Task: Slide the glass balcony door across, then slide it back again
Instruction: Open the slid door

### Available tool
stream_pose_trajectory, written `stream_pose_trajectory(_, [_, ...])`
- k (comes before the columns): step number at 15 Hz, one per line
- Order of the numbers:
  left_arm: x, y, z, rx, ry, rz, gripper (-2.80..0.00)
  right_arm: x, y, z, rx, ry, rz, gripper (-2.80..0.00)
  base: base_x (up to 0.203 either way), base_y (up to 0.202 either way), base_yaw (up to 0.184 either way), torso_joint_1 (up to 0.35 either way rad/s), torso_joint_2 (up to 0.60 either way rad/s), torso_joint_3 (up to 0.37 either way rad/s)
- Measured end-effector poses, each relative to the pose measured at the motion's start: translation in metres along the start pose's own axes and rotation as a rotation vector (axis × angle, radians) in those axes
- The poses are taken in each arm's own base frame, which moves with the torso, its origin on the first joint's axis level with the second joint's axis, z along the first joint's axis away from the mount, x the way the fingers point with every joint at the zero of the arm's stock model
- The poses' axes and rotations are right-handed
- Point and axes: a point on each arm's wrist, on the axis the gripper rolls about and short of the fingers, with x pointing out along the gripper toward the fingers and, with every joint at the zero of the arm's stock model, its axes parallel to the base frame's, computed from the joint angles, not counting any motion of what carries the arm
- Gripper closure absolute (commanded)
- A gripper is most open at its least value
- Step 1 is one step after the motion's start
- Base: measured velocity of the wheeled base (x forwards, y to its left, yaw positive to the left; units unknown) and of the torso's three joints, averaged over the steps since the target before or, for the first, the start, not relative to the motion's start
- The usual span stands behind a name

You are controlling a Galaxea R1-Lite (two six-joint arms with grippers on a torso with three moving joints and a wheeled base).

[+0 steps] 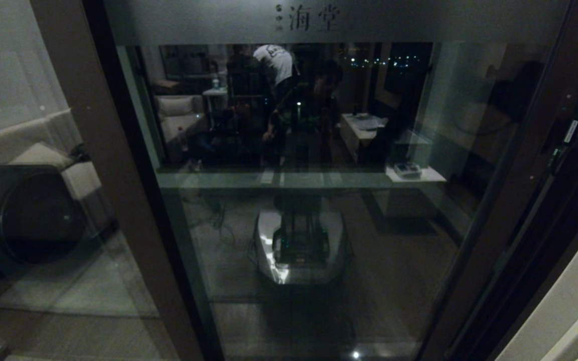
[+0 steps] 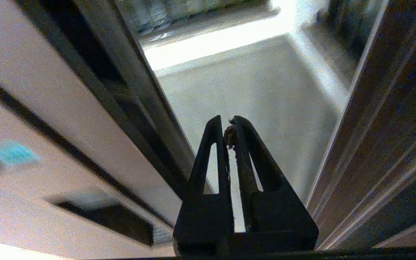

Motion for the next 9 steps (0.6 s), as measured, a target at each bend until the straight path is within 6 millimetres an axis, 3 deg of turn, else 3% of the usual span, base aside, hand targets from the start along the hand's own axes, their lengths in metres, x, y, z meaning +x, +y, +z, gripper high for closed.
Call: stream_pose_trajectory(9, [0.000,0.000,0.000,-0.001,0.000,0.000,0.00,0.004,0.021,-0.016,-0.006,0.029,0.055,0.00,0.000,0.000,0.000,0.000,0.00,0.000])
